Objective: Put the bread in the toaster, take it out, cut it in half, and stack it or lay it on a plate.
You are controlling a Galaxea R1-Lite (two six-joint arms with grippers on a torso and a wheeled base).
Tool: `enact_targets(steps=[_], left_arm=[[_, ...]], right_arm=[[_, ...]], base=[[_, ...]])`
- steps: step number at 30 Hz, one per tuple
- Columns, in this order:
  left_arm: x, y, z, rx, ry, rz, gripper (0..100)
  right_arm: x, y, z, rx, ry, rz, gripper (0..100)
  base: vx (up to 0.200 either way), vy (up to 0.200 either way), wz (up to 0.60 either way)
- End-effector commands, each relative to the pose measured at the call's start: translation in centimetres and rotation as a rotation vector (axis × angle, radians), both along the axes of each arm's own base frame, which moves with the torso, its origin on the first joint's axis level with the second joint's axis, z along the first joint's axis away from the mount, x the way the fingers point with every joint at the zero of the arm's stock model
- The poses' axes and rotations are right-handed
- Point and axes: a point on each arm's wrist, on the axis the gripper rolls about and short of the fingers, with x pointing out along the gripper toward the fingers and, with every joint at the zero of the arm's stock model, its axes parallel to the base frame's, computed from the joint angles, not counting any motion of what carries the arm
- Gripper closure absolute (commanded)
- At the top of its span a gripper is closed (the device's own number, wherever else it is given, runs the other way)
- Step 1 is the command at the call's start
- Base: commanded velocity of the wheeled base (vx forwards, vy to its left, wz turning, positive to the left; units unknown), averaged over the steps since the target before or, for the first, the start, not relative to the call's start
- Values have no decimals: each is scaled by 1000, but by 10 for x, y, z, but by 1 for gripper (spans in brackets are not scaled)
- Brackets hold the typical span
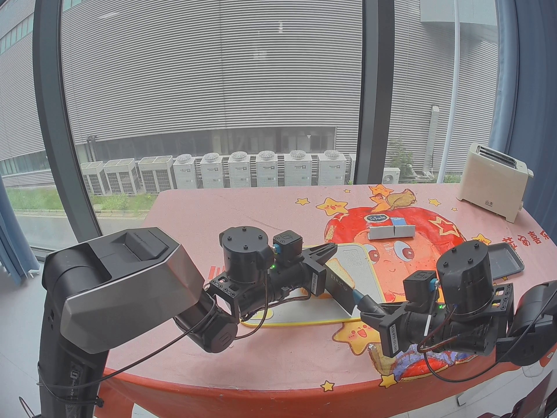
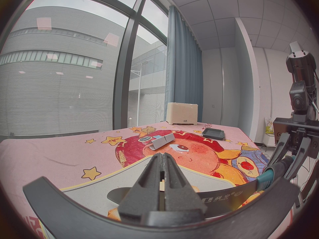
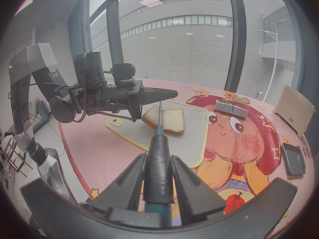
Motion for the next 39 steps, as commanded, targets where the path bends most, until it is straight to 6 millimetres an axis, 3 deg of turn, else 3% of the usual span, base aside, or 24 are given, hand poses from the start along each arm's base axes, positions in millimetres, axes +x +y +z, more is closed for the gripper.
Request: enact_targets(steps=[1, 18, 24, 37, 39], left_arm=[[0, -1, -10, 20, 26, -2, 100], [-3, -2, 7, -7, -39, -3, 100], [-2, 3, 30, -39, -76, 10, 100], [19, 16, 34, -60, -96, 62, 100], [20, 15, 25, -49, -79, 62, 100]], right_arm=[[-1, 0, -2, -10, 10, 1, 100], [-2, -1, -5, -18, 19, 3, 100], [-1, -1, -1, -5, 5, -2, 100], [-1, 0, -1, -2, 2, 1, 100], [-1, 0, -1, 1, -1, 1, 100]], base=[[0, 0, 0], [0, 0, 0], [0, 0, 0], [0, 0, 0], [0, 0, 0]])
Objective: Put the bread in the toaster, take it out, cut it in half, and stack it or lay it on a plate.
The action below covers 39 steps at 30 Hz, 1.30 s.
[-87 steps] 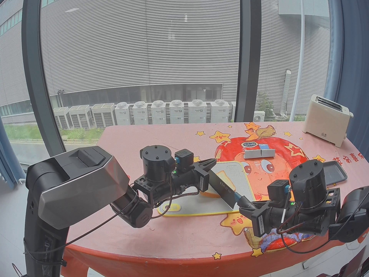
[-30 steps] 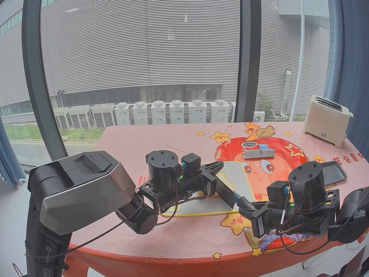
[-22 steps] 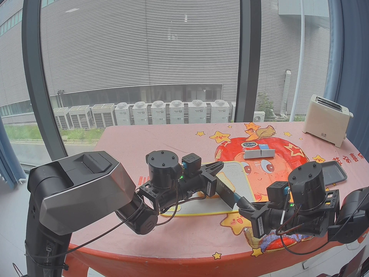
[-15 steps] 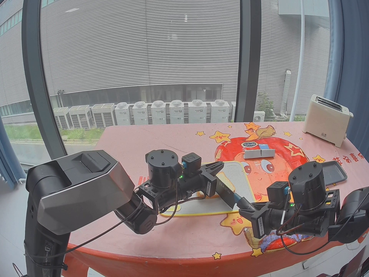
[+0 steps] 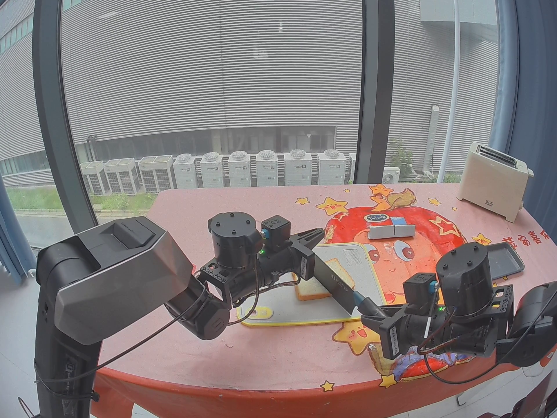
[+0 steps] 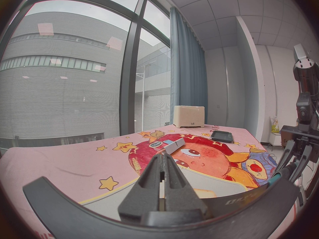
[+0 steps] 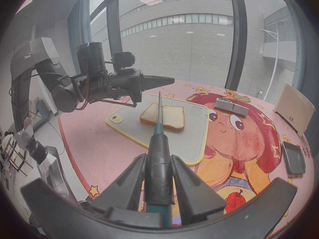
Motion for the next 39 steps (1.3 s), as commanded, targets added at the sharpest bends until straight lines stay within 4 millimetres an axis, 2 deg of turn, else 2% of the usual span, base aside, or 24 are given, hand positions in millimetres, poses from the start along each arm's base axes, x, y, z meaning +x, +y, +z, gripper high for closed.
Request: enact_targets(steps=[1, 5, 8, 13, 27, 33, 39], left_arm=[[2, -1, -7, 4, 8, 2, 100], [5, -3, -19, 17, 27, 2, 100], [7, -5, -35, 39, 57, 0, 100], [10, -6, -45, 50, 70, 3, 100], [9, -5, -46, 52, 74, 5, 100], [9, -4, -39, 42, 59, 6, 100], [7, -5, -24, 21, 27, 6, 100]], right_arm=[[0, 0, 1, 7, -7, 0, 100], [1, 0, 4, 14, -16, -3, 100], [1, 0, 6, 21, -24, -3, 100], [3, 0, 9, 30, -34, -7, 100], [2, 0, 5, 14, -17, -4, 100], [2, 1, 1, 4, -4, -3, 100], [1, 0, -1, -4, 2, -2, 100]], base=[[0, 0, 0], [0, 0, 0], [0, 0, 0], [0, 0, 0], [0, 0, 0], [0, 0, 0], [0, 0, 0]])
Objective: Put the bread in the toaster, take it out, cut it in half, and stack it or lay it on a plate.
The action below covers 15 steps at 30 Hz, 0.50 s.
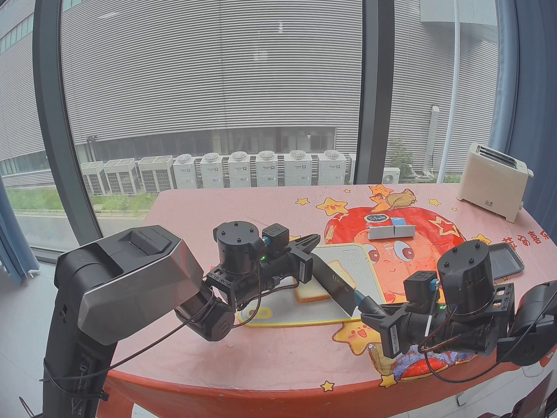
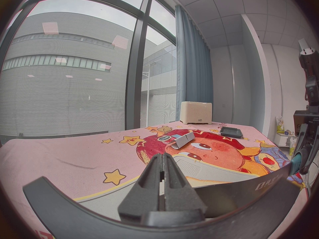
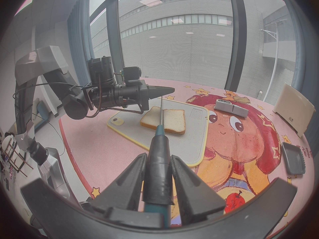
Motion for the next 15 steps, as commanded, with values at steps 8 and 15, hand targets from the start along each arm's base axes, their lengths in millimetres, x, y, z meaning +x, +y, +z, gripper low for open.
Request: enact_targets(steps=[8, 15], left_arm=[[-3, 1, 18, -23, -32, 7, 100], [-2, 1, 11, -10, -15, 9, 100]], right_arm=[[1, 1, -1, 3, -2, 0, 100], [4, 3, 6, 26, -25, -4, 100]], base=[[0, 0, 0], [0, 0, 0]])
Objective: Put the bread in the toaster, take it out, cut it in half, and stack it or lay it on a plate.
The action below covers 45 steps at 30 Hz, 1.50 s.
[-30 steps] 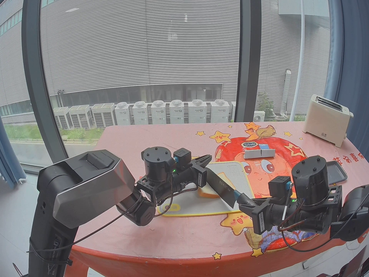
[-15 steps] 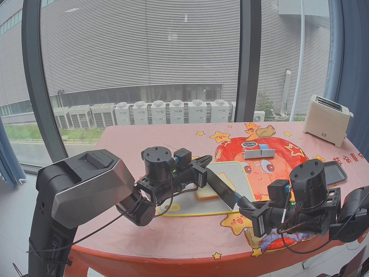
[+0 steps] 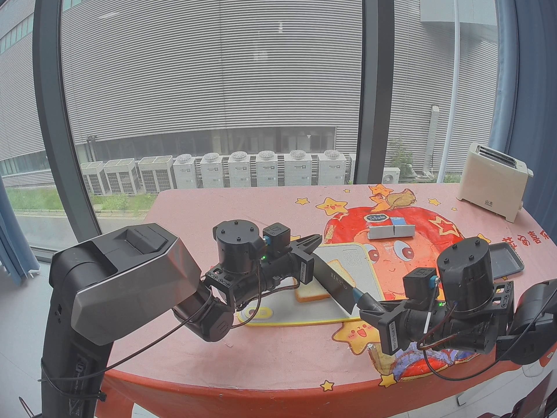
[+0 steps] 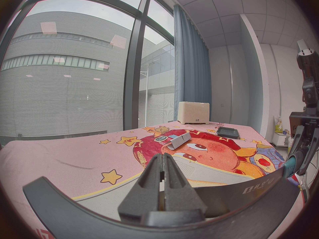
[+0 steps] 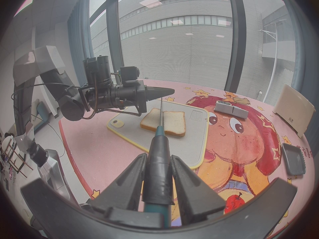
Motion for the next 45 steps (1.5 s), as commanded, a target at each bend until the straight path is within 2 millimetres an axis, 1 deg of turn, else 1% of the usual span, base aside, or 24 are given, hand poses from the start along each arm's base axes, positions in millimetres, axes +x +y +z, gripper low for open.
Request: enact_targets(steps=[1, 4, 9, 11, 12, 13, 14, 17, 19, 21, 22, 25, 27, 45], left_arm=[[0, 0, 0, -1, -1, 2, 100], [0, 0, -1, -2, -2, 2, 100], [-1, 1, 8, -14, -20, 4, 100], [-1, 5, 22, -34, -47, 10, 100], [-1, 7, 23, -35, -49, 14, 100], [2, 12, 34, -53, -76, 28, 100], [2, 13, 35, -55, -80, 30, 100], [-1, 17, 55, -81, -116, 33, 100], [-4, 21, 59, -82, -115, 36, 100], [-8, 28, 77, -100, -143, 40, 100], [-10, 29, 82, -106, -152, 40, 100], [-14, 37, 93, -113, -164, 51, 100], [-13, 43, 93, -108, -160, 61, 100], [-12, 44, 90, -104, -160, 65, 100]], right_arm=[[2, 1, 3, 12, -11, -2, 100], [1, 1, 3, 10, -9, -2, 100], [0, 0, -1, -3, 3, 0, 100], [-1, -1, -3, -12, 8, 1, 100], [-1, -1, -3, -12, 8, 1, 100], [-1, -1, -3, -13, 7, 0, 100], [-1, -1, -3, -13, 7, 0, 100], [-1, -1, -1, -7, 0, 0, 100], [-1, -1, -1, -8, 1, 0, 100], [-1, -1, 0, -5, -2, 0, 100], [-1, -1, 0, -4, -3, 0, 100], [0, -1, 2, 3, -10, -3, 100], [-1, -2, 3, 5, -12, -3, 100], [2, -6, 7, 16, -23, -22, 100]], base=[[0, 0, 0], [0, 0, 0], [0, 0, 0], [0, 0, 0], [0, 0, 0], [0, 0, 0], [0, 0, 0], [0, 0, 0], [0, 0, 0], [0, 0, 0], [0, 0, 0], [0, 0, 0], [0, 0, 0], [0, 0, 0]])
